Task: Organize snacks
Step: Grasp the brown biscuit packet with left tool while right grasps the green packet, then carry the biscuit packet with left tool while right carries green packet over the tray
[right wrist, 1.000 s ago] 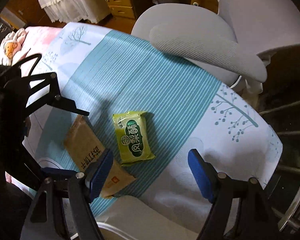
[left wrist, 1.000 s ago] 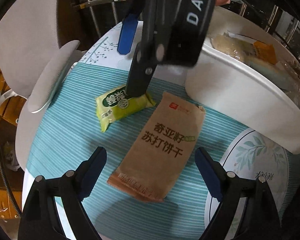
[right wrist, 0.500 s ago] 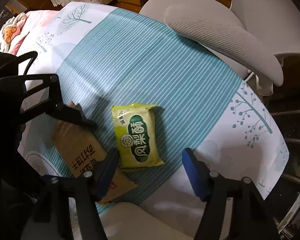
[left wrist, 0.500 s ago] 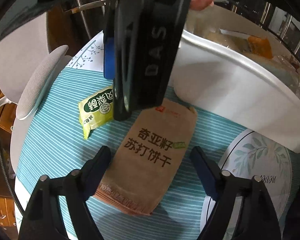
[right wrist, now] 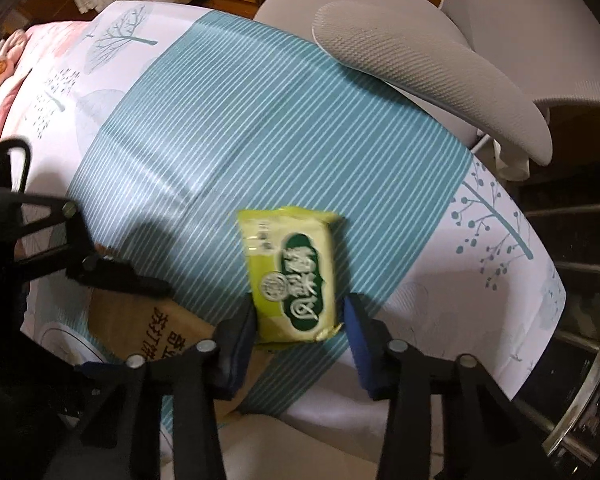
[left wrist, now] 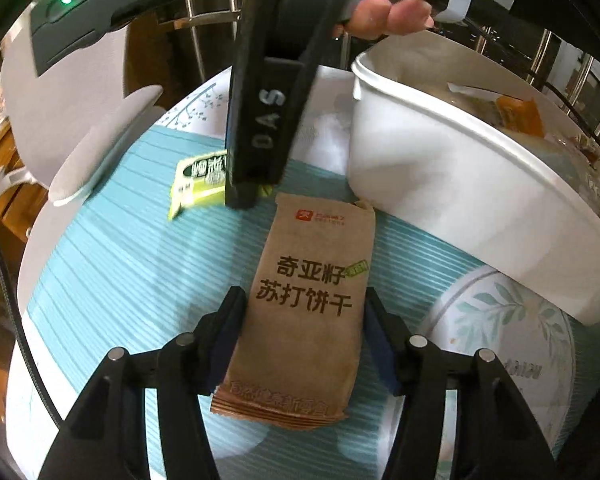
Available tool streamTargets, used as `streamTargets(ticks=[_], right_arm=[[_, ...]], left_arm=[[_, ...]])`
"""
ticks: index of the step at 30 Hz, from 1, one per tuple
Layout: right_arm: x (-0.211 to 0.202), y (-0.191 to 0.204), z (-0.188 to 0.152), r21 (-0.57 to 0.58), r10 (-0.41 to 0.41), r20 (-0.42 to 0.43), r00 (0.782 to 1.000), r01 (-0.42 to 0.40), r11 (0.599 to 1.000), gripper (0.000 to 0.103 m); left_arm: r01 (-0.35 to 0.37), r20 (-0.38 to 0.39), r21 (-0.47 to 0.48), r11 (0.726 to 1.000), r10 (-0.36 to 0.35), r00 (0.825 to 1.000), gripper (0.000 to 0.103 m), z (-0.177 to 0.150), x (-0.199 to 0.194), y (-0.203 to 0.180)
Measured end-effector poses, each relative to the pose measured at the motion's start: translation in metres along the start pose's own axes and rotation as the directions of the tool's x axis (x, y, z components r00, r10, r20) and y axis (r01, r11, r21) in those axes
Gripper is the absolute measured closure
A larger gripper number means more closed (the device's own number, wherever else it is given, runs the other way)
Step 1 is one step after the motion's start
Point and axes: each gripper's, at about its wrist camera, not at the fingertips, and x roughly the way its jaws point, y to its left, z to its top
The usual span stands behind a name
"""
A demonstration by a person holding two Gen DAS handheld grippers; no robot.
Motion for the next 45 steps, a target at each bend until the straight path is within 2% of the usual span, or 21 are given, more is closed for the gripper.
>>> streamTargets(ticks=[5,8,12,16,22,23,26,29,34,38,41,45], right_arm=[[-0.004,-0.007,-0.003,0.070,0.006,-0.021,1.000,-0.004,0.998,0.066],[-0.010,-0.008,-0.006,0.108,0.008,-0.012,1.000,-0.007,0.994,0.066],[-0.019,-0.009,-0.008,0.164,0.013,0.001,1.000,-0.013,0.986,0.066],[-0.037,0.000,-0.013,0.191,0.023,0.030,0.999,-0.028,0.981,0.066],[-0.077,0.017,-0.028,0.262,0.055,0.101,0.993,-0.080,0.962,0.066],[-0.085,0.020,-0.033,0.282,0.064,0.117,0.991,-0.095,0.955,0.066],[-0.102,0.027,-0.051,0.330,0.081,0.150,0.985,-0.128,0.935,0.066],[-0.114,0.033,-0.073,0.372,0.087,0.167,0.982,-0.144,0.917,0.066],[-0.126,0.044,-0.120,0.423,0.077,0.159,0.984,-0.139,0.896,0.066],[-0.132,0.045,-0.160,0.477,0.086,0.155,0.984,-0.150,0.866,0.066],[-0.133,0.046,-0.187,0.509,0.105,0.157,0.982,-0.171,0.843,0.066],[-0.133,0.046,-0.224,0.544,0.119,0.167,0.979,-0.192,0.817,0.066]], left_arm=[[0.009,-0.008,-0.089,0.996,-0.010,1.000,0.047,-0.013,-0.006,-0.002],[0.010,-0.009,-0.179,0.984,-0.012,1.000,0.047,-0.023,-0.012,-0.001],[-0.021,-0.027,-0.311,0.950,0.014,1.000,0.047,-0.033,-0.019,-0.001],[-0.057,-0.048,-0.450,0.891,0.040,0.998,0.049,-0.045,-0.026,-0.003],[-0.129,-0.102,-0.541,0.831,0.087,0.991,0.050,-0.066,-0.039,-0.019],[-0.135,-0.108,-0.551,0.824,0.090,0.990,0.050,-0.061,-0.033,-0.011],[-0.162,-0.130,-0.577,0.800,0.106,0.986,0.050,-0.066,-0.034,-0.018],[-0.154,-0.132,-0.627,0.764,0.090,0.987,0.050,-0.075,-0.040,-0.022],[-0.135,-0.098,-0.677,0.723,0.094,0.991,0.050,-0.085,-0.051,-0.028],[-0.123,-0.063,-0.724,0.679,0.113,0.992,0.050,-0.091,-0.068,-0.048],[-0.123,-0.051,-0.745,0.656,0.128,0.991,0.050,-0.097,-0.084,-0.064],[-0.119,-0.036,-0.782,0.612,0.147,0.989,0.050,-0.092,-0.104,-0.080]])
